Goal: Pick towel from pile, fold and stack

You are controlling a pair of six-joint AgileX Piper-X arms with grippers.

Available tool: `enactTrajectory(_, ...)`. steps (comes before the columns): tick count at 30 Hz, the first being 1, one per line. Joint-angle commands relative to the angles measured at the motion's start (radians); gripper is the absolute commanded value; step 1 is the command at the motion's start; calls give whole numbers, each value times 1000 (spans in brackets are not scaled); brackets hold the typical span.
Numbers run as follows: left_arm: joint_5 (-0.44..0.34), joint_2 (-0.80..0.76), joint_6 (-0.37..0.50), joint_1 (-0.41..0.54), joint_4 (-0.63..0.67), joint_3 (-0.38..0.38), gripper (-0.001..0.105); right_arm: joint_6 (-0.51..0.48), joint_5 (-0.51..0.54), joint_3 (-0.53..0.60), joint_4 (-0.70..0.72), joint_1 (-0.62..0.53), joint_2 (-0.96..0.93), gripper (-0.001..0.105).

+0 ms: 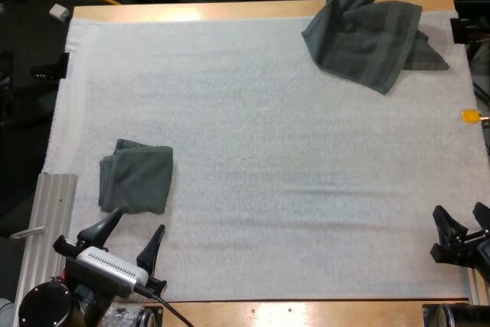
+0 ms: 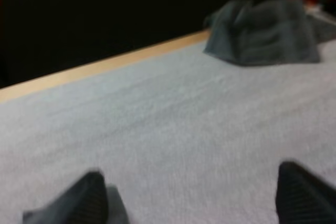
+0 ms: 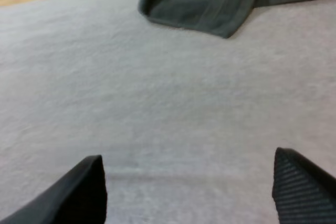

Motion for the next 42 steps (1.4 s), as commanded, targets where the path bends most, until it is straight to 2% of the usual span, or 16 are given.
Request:
enactTrajectory(1,9,29,3,-44,-23,-27,64,-24,-75,-54,6,3,50,64)
enactTrajectory(8,54,132,13,-116,-50,-89,64,-14,-236,-139,-18,4,182,64)
enactTrajectory(13,81,181,13,-130,-65,-108,64,39,-315,-157,-121,1,305,65)
enactTrajectory(16,88,198,13,-134,-70,-113,64,85,-325,-165,-204,0,400,65)
enactTrajectory(20,94,210,13,-134,-76,-116,64,156,-288,-175,-314,-3,549,64)
enactTrajectory(22,90,205,4,-133,-75,-113,64,156,-296,-170,-282,-1,507,65)
enactTrajectory(23,90,209,4,-133,-74,-113,64,188,-295,-170,-304,0,533,65)
enactTrajectory(29,90,209,4,-133,-74,-115,64,332,-230,-172,-459,36,731,65)
enactTrajectory(36,91,211,3,-134,-72,-115,64,449,-7,-193,-621,187,968,64)
enactTrajectory(42,88,212,1,-133,-67,-115,65,531,106,-261,-674,234,1160,65)
